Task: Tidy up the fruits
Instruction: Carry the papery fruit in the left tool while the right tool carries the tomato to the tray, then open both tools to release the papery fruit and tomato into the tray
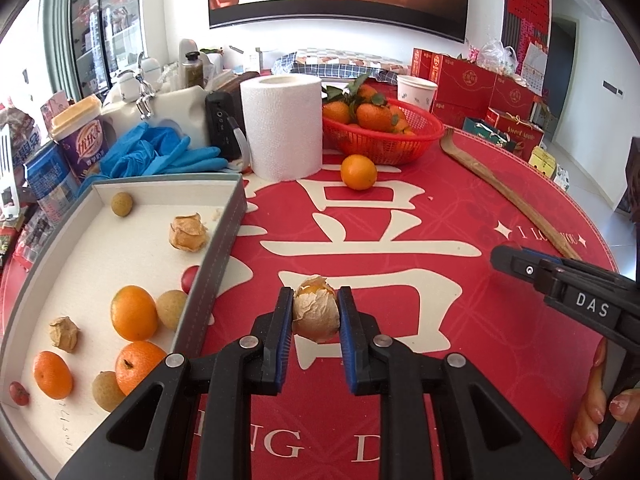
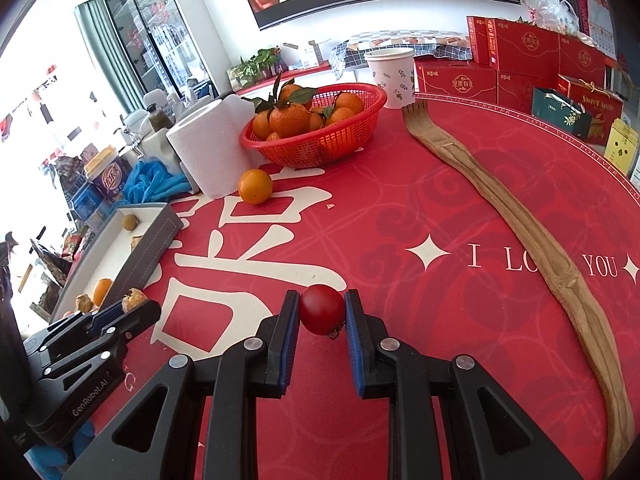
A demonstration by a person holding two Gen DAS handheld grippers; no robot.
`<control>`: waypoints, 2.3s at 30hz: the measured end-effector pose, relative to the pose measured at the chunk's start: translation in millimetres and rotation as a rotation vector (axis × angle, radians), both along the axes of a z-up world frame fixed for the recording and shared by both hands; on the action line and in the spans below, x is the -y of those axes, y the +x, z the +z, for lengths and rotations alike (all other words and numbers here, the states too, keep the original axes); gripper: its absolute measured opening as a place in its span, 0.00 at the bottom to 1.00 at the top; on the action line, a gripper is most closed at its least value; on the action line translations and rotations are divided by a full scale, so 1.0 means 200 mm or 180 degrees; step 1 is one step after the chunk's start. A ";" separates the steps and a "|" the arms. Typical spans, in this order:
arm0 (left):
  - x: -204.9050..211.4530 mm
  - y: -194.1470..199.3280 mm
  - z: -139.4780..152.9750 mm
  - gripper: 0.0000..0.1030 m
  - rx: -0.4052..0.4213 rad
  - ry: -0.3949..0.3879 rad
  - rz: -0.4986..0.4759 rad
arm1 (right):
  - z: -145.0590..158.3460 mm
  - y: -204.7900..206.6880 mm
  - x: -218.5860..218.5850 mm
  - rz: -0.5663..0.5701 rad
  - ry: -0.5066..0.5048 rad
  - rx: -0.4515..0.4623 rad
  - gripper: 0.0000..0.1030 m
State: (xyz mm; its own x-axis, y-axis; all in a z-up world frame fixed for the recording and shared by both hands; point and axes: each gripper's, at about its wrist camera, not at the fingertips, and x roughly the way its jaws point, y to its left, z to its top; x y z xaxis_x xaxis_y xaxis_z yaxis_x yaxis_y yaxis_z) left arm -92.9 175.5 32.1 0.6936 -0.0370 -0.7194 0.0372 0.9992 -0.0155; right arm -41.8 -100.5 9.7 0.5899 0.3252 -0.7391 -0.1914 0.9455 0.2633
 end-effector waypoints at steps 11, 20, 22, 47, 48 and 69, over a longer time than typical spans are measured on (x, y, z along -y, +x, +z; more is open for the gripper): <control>-0.08 0.01 0.04 0.23 0.0006 -0.0072 0.0132 | -0.01 0.00 0.01 0.0008 0.0079 -0.0003 0.23; -0.19 -0.02 0.11 0.23 0.0105 -0.0169 0.0247 | -0.01 0.00 -0.05 -0.0035 0.0222 -0.0139 0.23; -0.23 -0.02 0.12 0.23 0.0111 -0.0217 0.0292 | 0.01 0.01 -0.10 0.0024 0.0222 -0.0155 0.23; -0.78 -0.02 0.05 0.23 -0.0159 -0.0410 0.1178 | 0.14 0.16 -1.20 0.1163 -0.0138 -0.0328 0.23; -0.79 -0.02 0.05 0.23 -0.0161 -0.0404 0.1188 | 0.13 0.16 -1.22 0.1173 -0.0178 -0.0328 0.23; -0.79 -0.01 0.04 0.23 -0.0264 -0.0354 0.1247 | 0.09 0.18 -1.32 0.1298 -0.0543 -0.0338 0.23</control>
